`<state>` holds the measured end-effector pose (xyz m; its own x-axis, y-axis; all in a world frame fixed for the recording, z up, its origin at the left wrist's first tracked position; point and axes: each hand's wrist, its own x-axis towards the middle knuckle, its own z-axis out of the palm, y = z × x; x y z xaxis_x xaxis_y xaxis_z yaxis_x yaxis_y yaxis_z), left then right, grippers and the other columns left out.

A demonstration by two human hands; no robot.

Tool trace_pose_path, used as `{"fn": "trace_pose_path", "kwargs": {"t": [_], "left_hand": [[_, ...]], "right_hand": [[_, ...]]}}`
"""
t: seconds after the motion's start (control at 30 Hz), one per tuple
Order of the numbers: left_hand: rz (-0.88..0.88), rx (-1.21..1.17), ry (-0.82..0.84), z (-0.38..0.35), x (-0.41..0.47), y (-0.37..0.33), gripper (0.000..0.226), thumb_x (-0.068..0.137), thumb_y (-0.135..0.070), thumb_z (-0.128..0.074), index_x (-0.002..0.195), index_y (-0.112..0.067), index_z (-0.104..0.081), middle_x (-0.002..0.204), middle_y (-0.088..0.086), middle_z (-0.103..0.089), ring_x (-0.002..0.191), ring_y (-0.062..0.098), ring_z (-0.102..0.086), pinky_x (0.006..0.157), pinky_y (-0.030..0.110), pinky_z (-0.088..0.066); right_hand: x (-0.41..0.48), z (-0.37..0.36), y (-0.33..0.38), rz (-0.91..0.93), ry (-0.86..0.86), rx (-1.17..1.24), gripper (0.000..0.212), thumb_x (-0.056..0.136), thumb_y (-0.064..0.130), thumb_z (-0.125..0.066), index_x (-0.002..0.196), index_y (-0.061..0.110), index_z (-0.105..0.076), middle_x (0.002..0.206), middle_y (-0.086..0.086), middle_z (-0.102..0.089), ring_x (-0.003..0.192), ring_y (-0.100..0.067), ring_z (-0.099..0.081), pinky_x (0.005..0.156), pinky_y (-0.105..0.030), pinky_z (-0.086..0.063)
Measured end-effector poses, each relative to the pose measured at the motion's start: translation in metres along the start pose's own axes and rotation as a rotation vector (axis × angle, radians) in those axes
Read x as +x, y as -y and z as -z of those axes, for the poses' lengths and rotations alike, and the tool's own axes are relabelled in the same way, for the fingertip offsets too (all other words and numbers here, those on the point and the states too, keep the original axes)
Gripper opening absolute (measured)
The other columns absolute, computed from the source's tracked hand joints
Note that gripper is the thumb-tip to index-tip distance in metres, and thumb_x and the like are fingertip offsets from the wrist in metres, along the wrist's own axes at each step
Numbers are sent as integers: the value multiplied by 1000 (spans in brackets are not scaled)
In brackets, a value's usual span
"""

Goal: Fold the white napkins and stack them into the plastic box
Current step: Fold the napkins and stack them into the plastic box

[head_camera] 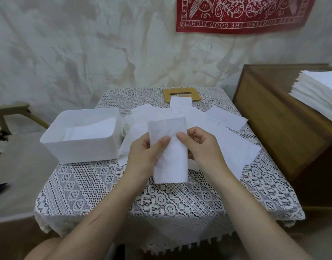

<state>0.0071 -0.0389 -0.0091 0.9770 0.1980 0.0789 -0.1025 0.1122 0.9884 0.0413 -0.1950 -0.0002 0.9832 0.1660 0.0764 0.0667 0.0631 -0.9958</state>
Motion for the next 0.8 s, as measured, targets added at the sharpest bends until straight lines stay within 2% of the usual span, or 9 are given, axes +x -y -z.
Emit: {"fn": "trace_pose_path", "kwargs": {"t": [0.1, 0.2, 0.33, 0.43, 0.5, 0.6, 0.67, 0.73, 0.8], "left_hand": [[33, -53, -48, 3, 5, 1, 18, 96, -19, -68, 110, -9, -74, 103, 7, -80, 93, 24, -78, 73, 33, -61], [84, -83, -78, 7, 10, 2, 14, 96, -19, -69, 106, -10, -74, 103, 7, -80, 92, 25, -77, 75, 37, -62], [139, -68, -87, 10, 13, 6, 18, 95, -20, -71, 107, -8, -74, 106, 9, -80, 99, 30, -76, 87, 46, -61], [187, -50, -97, 10, 13, 7, 24, 97, -25, -70, 109, -5, -74, 104, 9, -80, 101, 32, -76, 91, 50, -60], [200, -30, -99, 10, 13, 7, 26, 97, -28, -70, 108, -5, -74, 103, 9, -80, 98, 32, -76, 91, 52, -60], [205, -23, -103, 10, 13, 7, 26, 98, -31, -69, 109, -7, -74, 104, 9, -80, 100, 32, -76, 90, 52, -61], [233, -50, -67, 9, 12, 8, 31, 98, -35, -67, 115, -9, -73, 109, 9, -79, 103, 32, -75, 92, 52, -60], [281, -82, -28, 7, 10, 10, 34, 99, -35, -66, 121, -9, -69, 111, 9, -79, 103, 31, -76, 92, 51, -59], [287, -63, -50, 5, 8, 13, 28, 99, -29, -67, 118, -9, -69, 108, 8, -80, 99, 29, -77, 90, 51, -60]], "right_hand": [[-2, 3, 0, -64, 114, -34, 23, 97, 23, -69, 92, 2, -64, 86, -9, -71, 77, -15, -69, 67, -29, -58], [-4, 7, -2, -109, 173, -63, 9, 96, 13, -68, 92, 6, -66, 87, -13, -73, 75, -14, -71, 68, -32, -60], [-5, 10, -8, -137, 116, -102, 9, 94, 14, -71, 90, 11, -64, 73, -8, -71, 61, -15, -64, 61, -30, -52], [-6, 9, -11, -122, 77, -155, 11, 93, 19, -72, 89, 13, -64, 74, -9, -71, 61, -18, -63, 61, -30, -48], [-9, 7, -11, -115, 62, -189, 12, 94, 23, -72, 90, 15, -64, 74, -8, -72, 59, -18, -63, 56, -26, -45], [-13, 2, -11, -127, 78, -186, 16, 97, 23, -69, 97, 8, -64, 80, -18, -74, 57, -21, -63, 50, -22, -45], [-14, 0, -9, -127, 59, -166, 19, 98, 21, -67, 100, 3, -62, 77, -20, -72, 51, -16, -60, 45, -18, -43], [-15, 0, -9, -132, 46, -149, 17, 98, 22, -66, 97, 5, -61, 74, -14, -71, 49, -14, -60, 45, -20, -44], [-13, 3, -9, -140, 48, -178, 18, 98, 27, -67, 93, 10, -63, 70, -9, -71, 50, -22, -62, 47, -27, -46]]}}
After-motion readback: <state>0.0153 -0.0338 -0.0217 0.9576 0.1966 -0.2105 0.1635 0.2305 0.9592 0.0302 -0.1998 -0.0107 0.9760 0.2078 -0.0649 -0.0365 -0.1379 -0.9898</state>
